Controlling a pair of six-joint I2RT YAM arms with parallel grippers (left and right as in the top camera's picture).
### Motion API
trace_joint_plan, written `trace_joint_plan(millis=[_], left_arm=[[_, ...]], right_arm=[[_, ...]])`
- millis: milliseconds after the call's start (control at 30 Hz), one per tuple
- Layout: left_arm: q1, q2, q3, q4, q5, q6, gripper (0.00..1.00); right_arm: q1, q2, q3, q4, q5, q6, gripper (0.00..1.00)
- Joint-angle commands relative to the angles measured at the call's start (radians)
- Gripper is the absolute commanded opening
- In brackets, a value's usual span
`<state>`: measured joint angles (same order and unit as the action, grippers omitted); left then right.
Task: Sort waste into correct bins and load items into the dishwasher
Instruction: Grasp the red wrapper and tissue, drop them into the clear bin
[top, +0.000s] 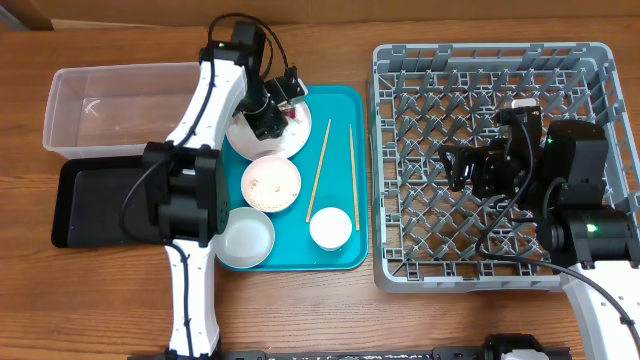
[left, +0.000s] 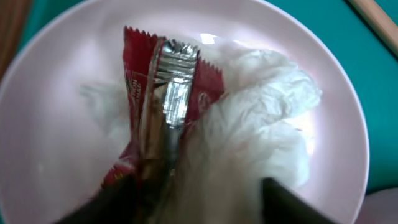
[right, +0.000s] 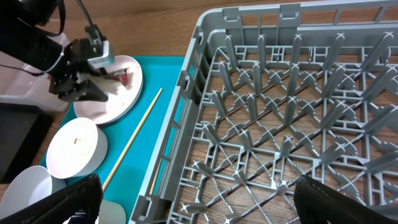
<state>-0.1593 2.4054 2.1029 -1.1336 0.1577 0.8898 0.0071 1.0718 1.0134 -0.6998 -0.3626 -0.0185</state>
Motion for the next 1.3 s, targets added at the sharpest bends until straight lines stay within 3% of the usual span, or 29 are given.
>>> trace_joint_plan(millis=[0, 33, 67, 333, 467, 833, 1067, 1267], left_arm=[[-0.009, 0.039, 0.019, -0.014, 0.056, -0.023, 0.16], [-0.011, 0.039, 0.019, -0.014, 0.056, -0.041, 0.06], [-0.012, 0.040, 0.019, -0.014, 0.056, -0.060, 0.04], [-0.012, 0.021, 0.069, -0.030, 0.026, -0.285, 0.04], [-0.009, -0.003, 0.238, -0.094, 0.026, -0.454, 0.04], [0.091, -0.029, 0.723, -0.358, -0.052, -0.766, 0.04], [0.259, -0.019, 0.714, -0.433, -0.168, -0.995, 0.04], [0.356, 0.006, 0.616, -0.397, -0.165, -1.010, 0.04]], right_arm=[[-0.003, -0.004, 0.027, 0.001, -0.005, 0.003, 1.00], [-0.003, -0.004, 0.027, 0.001, -0.005, 0.003, 1.00], [-0.003, -0.004, 0.027, 0.001, -0.005, 0.003, 1.00], [-0.003, -0.004, 0.027, 0.001, -0.005, 0.003, 1.00], [-0.003, -0.004, 0.027, 0.001, -0.006, 0.003, 1.00], [-0.003, -0.004, 0.027, 0.002, -0.005, 0.003, 1.00], [-0.003, -0.004, 0.027, 0.002, -0.006, 0.003, 1.00], [-0.003, -0.004, 0.027, 0.002, -0.006, 0.003, 1.00]])
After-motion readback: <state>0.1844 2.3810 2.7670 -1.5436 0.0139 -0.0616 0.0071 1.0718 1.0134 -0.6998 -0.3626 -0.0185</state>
